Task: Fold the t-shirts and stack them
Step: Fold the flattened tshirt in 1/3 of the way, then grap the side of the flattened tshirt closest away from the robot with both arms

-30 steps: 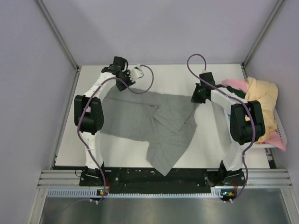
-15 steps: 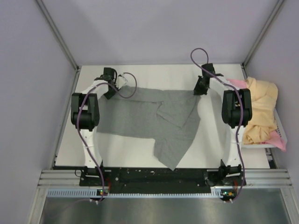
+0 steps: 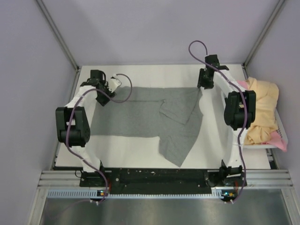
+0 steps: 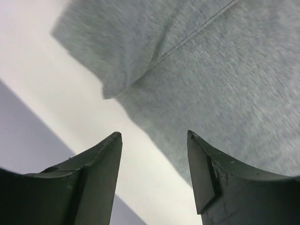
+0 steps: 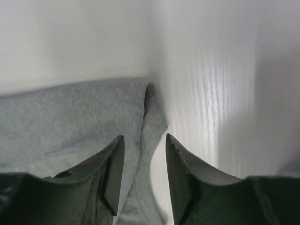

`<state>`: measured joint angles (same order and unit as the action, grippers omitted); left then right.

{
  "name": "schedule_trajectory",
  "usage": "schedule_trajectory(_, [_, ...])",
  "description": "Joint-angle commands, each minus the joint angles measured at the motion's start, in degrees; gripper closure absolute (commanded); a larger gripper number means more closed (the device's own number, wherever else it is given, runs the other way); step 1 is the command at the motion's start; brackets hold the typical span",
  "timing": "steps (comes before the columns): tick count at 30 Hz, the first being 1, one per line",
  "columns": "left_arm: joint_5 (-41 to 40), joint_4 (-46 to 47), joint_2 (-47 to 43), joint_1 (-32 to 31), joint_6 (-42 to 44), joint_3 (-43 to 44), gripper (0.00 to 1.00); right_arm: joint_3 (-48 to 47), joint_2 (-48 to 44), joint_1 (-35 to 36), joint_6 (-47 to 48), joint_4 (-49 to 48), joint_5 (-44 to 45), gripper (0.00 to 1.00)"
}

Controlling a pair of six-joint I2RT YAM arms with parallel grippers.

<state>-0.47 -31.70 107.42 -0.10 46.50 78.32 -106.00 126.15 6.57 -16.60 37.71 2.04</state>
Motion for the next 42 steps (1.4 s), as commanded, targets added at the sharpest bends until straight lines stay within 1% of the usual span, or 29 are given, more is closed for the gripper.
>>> schedule_trajectory(1, [7.1, -5.5, -11.2, 1.6, 5.3, -0.8, 0.37, 7.2, -18.4, 3.2, 7.7, -1.5, 0.4, 0.53])
schedule_trajectory(3, [10.5, -9.4, -14.7, 2.3, 9.0, -3.3, 0.37, 16.0, -26.4, 6.8, 11.3, -4.0, -1.8, 0.47])
schedule_trajectory(6, [16.0, -14.8, -21.4, 3.5, 16.9, -10.1, 0.37, 29.0, -37.3, 16.2, 19.9, -8.4, -5.2, 0.43])
schedule_trajectory(8, [19.1, -17.5, -25.7, 4.6, 23.9, -14.9, 0.37, 37.4, -43.9, 22.6, 29.3, -11.3, -3.1, 0.42])
schedule_trajectory(10, [22.0, -20.3, -30.0, 6.1, 31.3, -19.0, 0.37, 44.3, -50.7, 28.6, 35.6, -12.8, -1.2, 0.4])
schedule_trajectory(11, [22.7, -21.7, -31.8, 6.9, 34.9, -20.7, 0.36, 47.3, -53.4, 31.2, 37.6, -13.0, -1.9, 0.39])
schedule_trajectory(12, [23.1, -23.0, -33.1, 7.6, 37.5, -22.8, 0.36, 50.0, -55.7, 33.2, 39.1, -12.9, -5.0, 0.36])
schedule_trajectory(13, [22.9, -23.5, -34.5, 8.3, 40.0, -24.9, 0.36, 53.1, -58.4, 35.3, 41.4, -12.8, -8.1, 0.04])
schedule_trajectory(14, [22.4, -23.1, -35.2, 8.7, 41.5, -26.8, 0.35, 56.1, -60.8, 36.8, 43.8, -12.6, -11.4, 0.01])
schedule_trajectory(16, [20.3, -21.7, -36.0, 9.2, 43.8, -30.6, 0.35, 61.4, -65.8, 40.3, 48.4, -11.5, -17.5, 0.01])
schedule_trajectory(17, [18.9, -19.5, -36.1, 9.2, 43.8, -32.3, 0.35, 63.4, -67.6, 41.6, 50.0, -10.7, -19.5, 0.02])
schedule_trajectory(19, [17.3, -13.6, -36.2, 9.8, 41.6, -34.5, 0.36, 66.7, -70.7, 44.7, 53.1, -8.8, -22.8, 0.04])
schedule_trajectory(21, [18.1, -10.1, -35.7, 11.0, 41.0, -34.9, 0.36, 68.8, -72.3, 48.4, 55.8, -7.0, -25.9, 0.08])
schedule_trajectory(22, [18.5, -8.8, -35.3, 11.5, 40.8, -35.0, 0.36, 69.8, -72.4, 49.9, 56.9, -6.0, -26.3, 0.13])
schedule_trajectory(24, [18.4, -6.3, -34.1, 11.9, 40.1, -35.2, 0.36, 71.2, -71.7, 51.8, 58.3, -5.0, -25.6, 0.35])
schedule_trajectory(25, [18.3, -5.4, -33.5, 11.9, 40.1, -35.3, 0.36, 71.8, -71.1, 52.5, 58.9, -4.9, -25.3, 0.4])
schedule_trajectory(28, [18.8, -5.7, -31.0, 11.8, 40.7, -35.3, 0.37, 72.5, -67.5, 53.5, 60.7, -4.2, -25.2, 0.4])
schedule_trajectory(32, [18.1, -5.1, -28.3, 11.9, 40.7, -36.4, 0.41, 72.2, -61.0, 56.7, 62.0, -4.1, -24.0, 0.41])
schedule_trajectory(35, [18.0, -3.6, -27.3, 12.0, 40.2, -37.6, 0.45, 71.8, -57.3, 57.9, 61.1, -5.8, -22.0, 0.44])
schedule_trajectory(37, [17.7, -2.7, -26.7, 11.9, 39.5, -38.0, 0.49, 71.5, -55.0, 57.9, 59.8, -7.0, -21.1, 0.47])
schedule_trajectory(38, [17.5, -2.4, -26.4, 11.9, 39.1, -38.0, 0.53, 71.4, -53.8, 58.2, 59.6, -7.1, -20.9, 0.49])
schedule_trajectory(40, [17.0, -1.8, -26.2, 11.9, 38.2, -38.0, 0.66, 71.3, -52.0, 58.6, 59.0, -7.7, -20.1, 0.53])
schedule_trajectory(41, [16.8, -1.5, -26.2, 11.9, 37.8, -38.0, 0.73, 71.1, -51.2, 58.8, 58.8, -7.7, -20.1, 0.59])
schedule_trajectory(42, [16.8, -1.4, -26.3, 11.9, 37.5, -38.1, 0.83, 70.8, -50.8, 58.9, 58.7, -7.4, -20.3, 0.63])
